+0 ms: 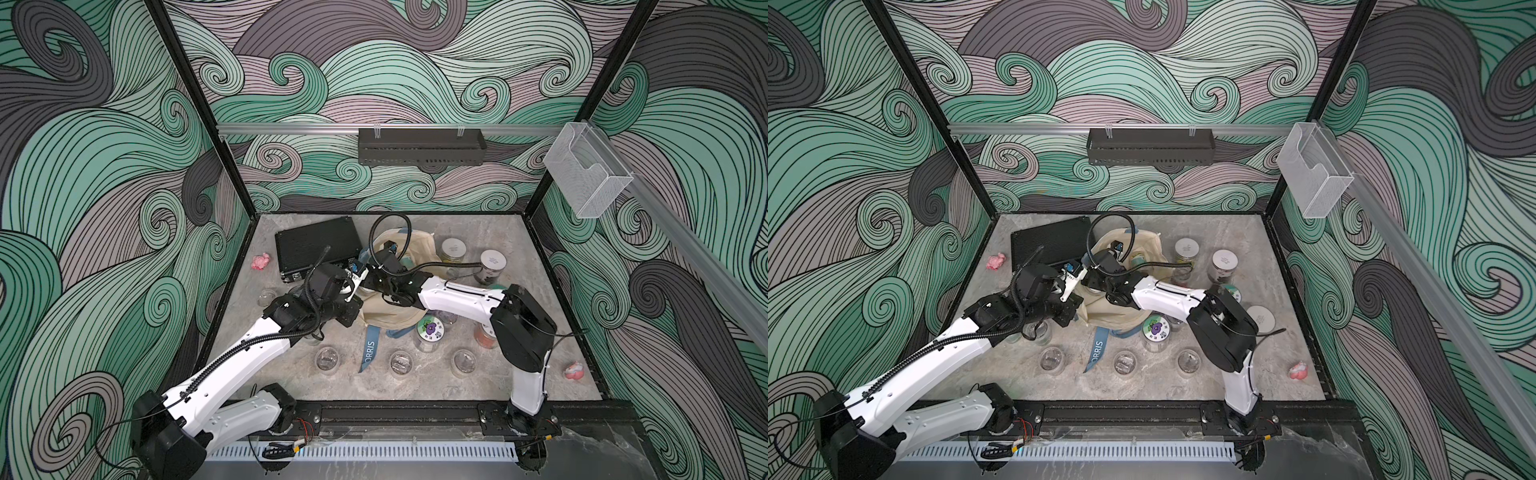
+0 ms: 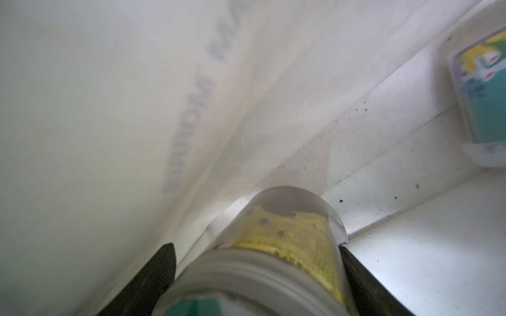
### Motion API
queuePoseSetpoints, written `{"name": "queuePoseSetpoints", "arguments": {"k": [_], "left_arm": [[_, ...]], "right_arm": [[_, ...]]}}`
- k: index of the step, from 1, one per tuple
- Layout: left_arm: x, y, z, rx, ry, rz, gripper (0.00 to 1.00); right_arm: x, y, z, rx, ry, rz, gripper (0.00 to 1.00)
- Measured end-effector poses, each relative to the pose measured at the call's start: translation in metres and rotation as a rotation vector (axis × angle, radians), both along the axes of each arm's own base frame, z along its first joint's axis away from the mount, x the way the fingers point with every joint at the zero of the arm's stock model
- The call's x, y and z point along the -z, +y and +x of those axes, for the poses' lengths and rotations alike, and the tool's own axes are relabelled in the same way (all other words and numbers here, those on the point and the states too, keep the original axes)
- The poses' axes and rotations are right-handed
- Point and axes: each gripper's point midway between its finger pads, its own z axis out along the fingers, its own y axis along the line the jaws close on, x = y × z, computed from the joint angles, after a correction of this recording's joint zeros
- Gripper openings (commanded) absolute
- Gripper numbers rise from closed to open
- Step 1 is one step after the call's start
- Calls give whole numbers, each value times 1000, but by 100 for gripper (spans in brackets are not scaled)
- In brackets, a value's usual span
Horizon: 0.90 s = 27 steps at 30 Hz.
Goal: Take out the seed jars from the canvas bag
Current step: Pick up the seed jar from the canvas bag.
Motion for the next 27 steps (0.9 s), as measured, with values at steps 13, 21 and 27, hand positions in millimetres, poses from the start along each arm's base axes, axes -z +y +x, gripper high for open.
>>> {"name": "queuePoseSetpoints", "arguments": {"k": [13,21,27], "left_arm": [[-3,23,16,-117,-49,107,0],[-3,27,20,-137,-51,136,0],[-3,29,20,-141,-52,134,0]], "right_arm": [[-76,-54,-41,-67,-128,-29,58],[-142,-133,-77,-35,-232,-30,58],[-146,-209,-101,68,-196,-110,57]]}}
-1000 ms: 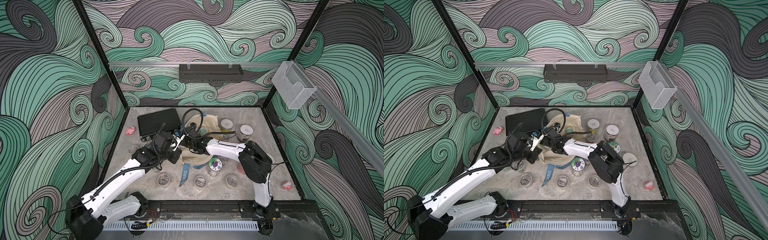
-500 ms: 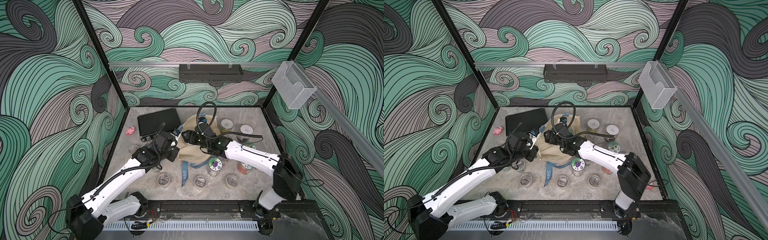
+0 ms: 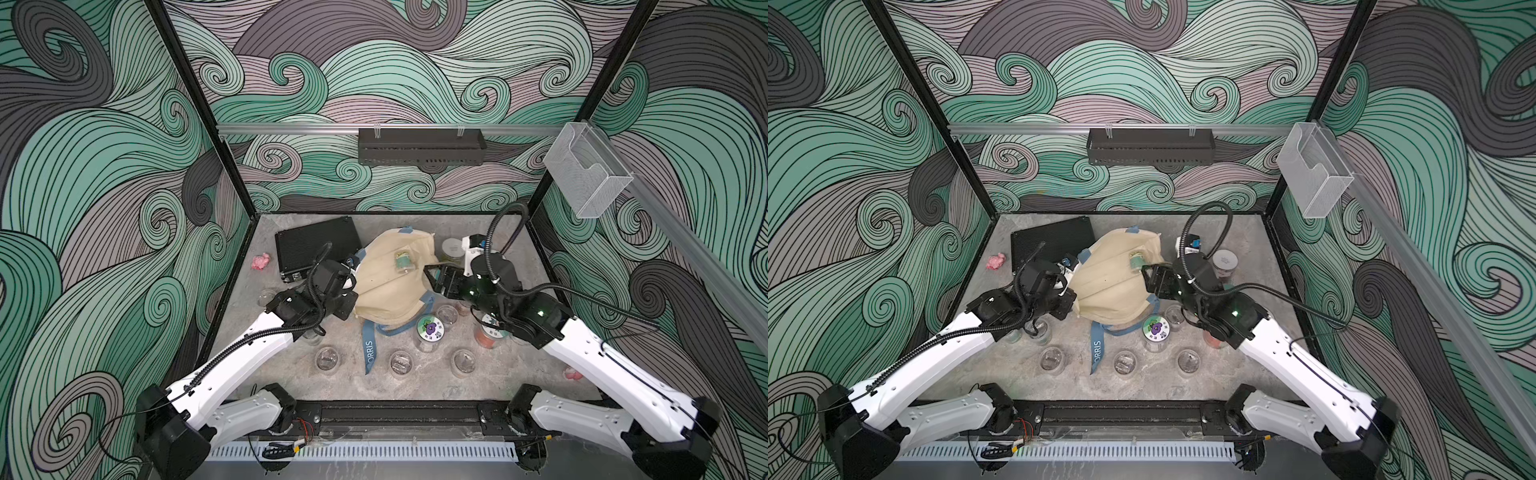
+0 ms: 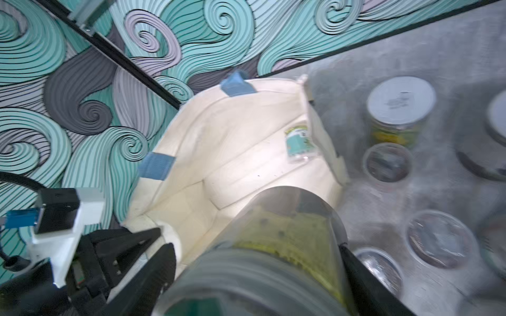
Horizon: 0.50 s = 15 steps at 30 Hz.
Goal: Take out the seed jars from the canvas bag
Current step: Pick up the seed jar from the canvas bag, then place the seed jar at the center of the board.
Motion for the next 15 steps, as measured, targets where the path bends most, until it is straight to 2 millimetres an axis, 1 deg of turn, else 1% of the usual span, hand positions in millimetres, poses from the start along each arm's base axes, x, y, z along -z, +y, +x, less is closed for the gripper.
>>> {"name": "queuePoseSetpoints", "arguments": {"k": [4,8,12,15], "left_arm": [[-1,2,-1,-1,-6,-4,0],[-1,2,-3,2,-6,-9,0],[-1,1,-3,5,-5,-12,0],[-1,1,-3,8,-3,-14,0]], "right_arm": [[10,-49,-27,81,58,-85,57],[31,-91,-59,156,146,-154,55],[52,-120,-89,216,247,-186,55],[65,-133,-106,249,314,-199,55]]}}
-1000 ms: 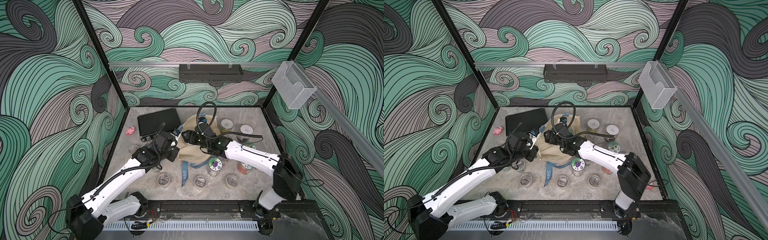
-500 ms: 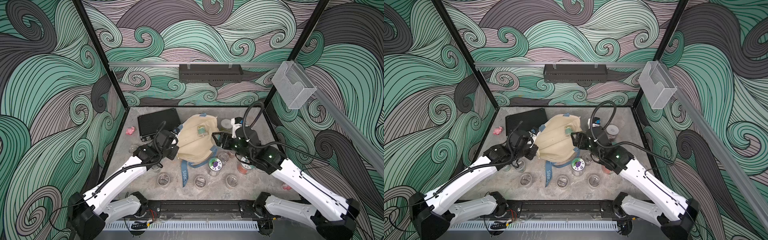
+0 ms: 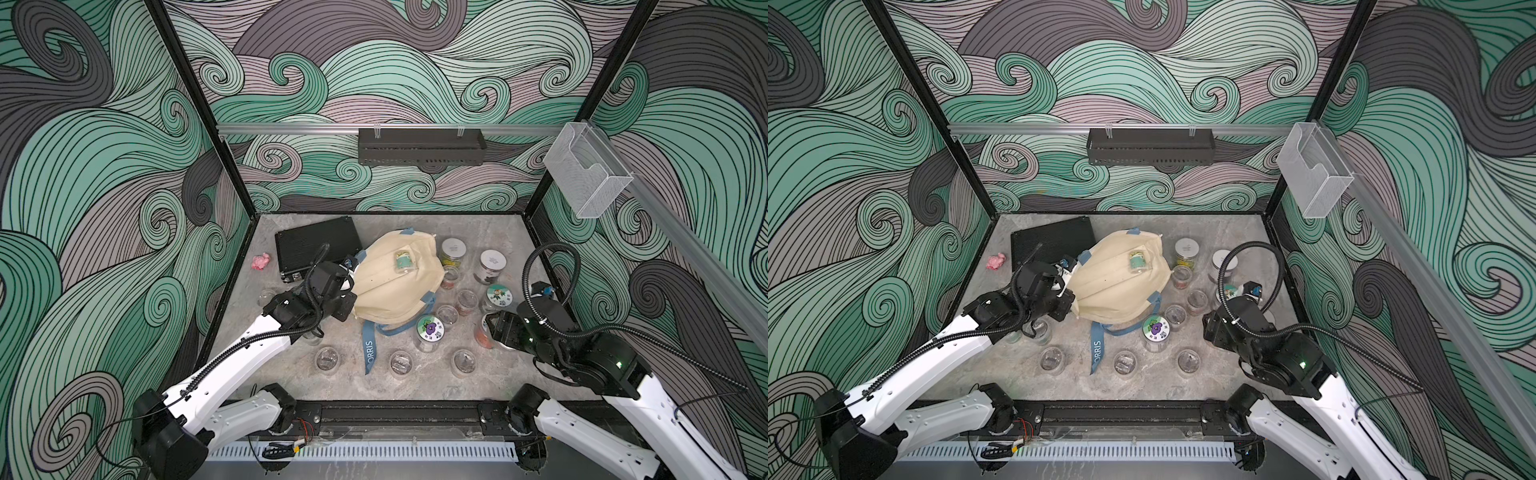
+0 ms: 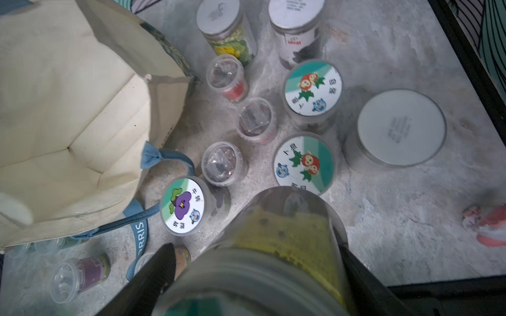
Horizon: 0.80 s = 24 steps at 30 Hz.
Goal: Take out the seed jars from the canvas bag
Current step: Place the seed jar at the center of the board.
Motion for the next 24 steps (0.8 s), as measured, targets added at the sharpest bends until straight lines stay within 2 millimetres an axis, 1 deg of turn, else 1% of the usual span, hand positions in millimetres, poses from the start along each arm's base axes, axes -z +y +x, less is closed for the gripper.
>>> {"name": "queuePoseSetpoints", "arguments": {"k": [4,8,12,18,24], "left_arm": [[0,1,1,-4,2,-2,0],[1,1,1,-2,3,-6,0],[1,0,0,2,2,-11,0],[1,-1,-1,8,3,-18,0],[1,-3,-1,13,5,-24,0]], "right_arm": [[20,-6,-15,41,89,1,56],[47,-10,-30,87,194,3,57],[71,-14,-41,144,281,-8,58],[90,-15,-39,208,321,-29,59],[117,-10,-27,249,342,-40,60]]}}
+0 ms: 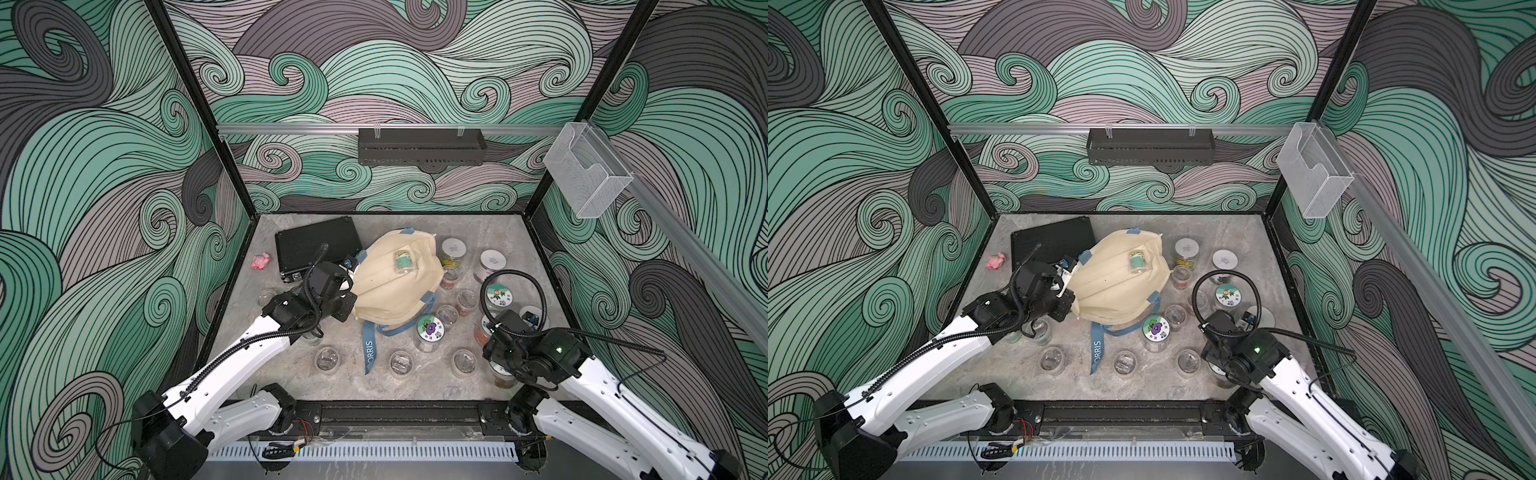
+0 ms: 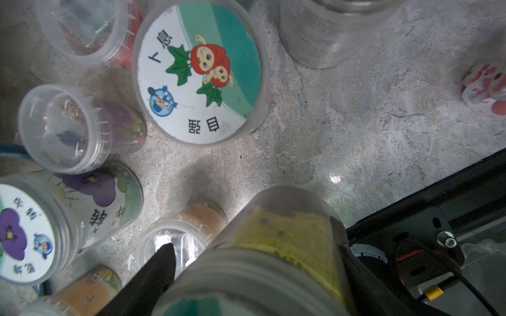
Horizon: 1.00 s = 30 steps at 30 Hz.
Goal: Take out the seed jars from the canvas bag
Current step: Place the seed jar at the center of the board.
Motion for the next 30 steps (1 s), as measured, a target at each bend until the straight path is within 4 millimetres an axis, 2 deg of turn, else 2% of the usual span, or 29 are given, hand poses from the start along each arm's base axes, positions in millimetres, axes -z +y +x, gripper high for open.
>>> {"name": "queuePoseSetpoints", "arguments": {"k": [7,11,13,19,22,25,30], "left_arm": [[-1,-2,-3,17,1,-19,0],[0,-6,-7,55,6,-33,0],[1,-9,-9,73,11,-38,0],[3,-16,-12,118,27,-48,0],[8,-19,-13,135,45,-47,0],[13,-22,-14,147,65,-44,0],[19,-27,-20,164,107,-35,0]], "right_arm": [[22,5,18,50,-14,17,66],[30,5,23,76,-27,38,83],[32,4,25,82,-32,41,98],[25,8,27,82,-68,102,99],[16,11,26,66,-88,136,99],[-2,15,27,40,-126,167,99],[-51,26,39,-66,-235,216,98]]}}
